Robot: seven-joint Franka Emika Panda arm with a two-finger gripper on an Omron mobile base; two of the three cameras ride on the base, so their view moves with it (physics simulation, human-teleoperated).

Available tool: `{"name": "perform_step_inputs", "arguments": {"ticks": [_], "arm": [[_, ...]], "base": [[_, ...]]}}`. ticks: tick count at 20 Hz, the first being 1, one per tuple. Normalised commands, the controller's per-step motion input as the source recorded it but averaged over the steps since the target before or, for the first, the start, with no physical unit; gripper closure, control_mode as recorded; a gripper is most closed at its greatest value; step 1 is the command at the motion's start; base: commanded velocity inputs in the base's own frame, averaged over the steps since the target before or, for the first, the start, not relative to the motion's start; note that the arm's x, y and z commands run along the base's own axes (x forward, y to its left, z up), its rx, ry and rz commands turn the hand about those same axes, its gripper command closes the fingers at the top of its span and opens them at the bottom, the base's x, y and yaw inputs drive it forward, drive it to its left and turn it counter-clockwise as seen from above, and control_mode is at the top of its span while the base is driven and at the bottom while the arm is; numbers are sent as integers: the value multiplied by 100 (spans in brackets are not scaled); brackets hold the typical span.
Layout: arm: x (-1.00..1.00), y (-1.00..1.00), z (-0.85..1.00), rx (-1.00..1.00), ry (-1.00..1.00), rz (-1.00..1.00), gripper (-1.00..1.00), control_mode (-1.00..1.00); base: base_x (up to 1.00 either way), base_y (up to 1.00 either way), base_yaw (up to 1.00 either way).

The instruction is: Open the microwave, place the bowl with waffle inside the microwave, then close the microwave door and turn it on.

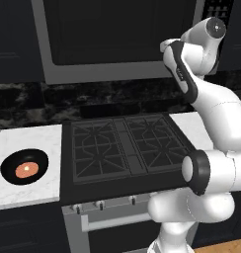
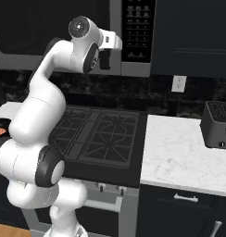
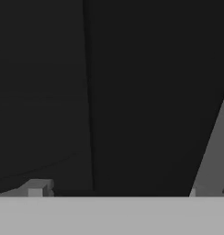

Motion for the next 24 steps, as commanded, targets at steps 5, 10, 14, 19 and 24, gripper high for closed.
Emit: {"name": "perform_step_inputs", "arguments": {"ticks": [5,10,14,19,24], "arm": [[21,0,-12,0,0,0,-100,-100],[9,0,-4,1,0,0,100,-100],[-1,0,0,0,0,0,100,-100],[-12,7,1,0,0,5,100,-100],[-30,29,4,0,0,10,100,-100]], "base": [[0,0,0],[0,0,0],[0,0,0],[0,0,0],[0,0,0]]}}
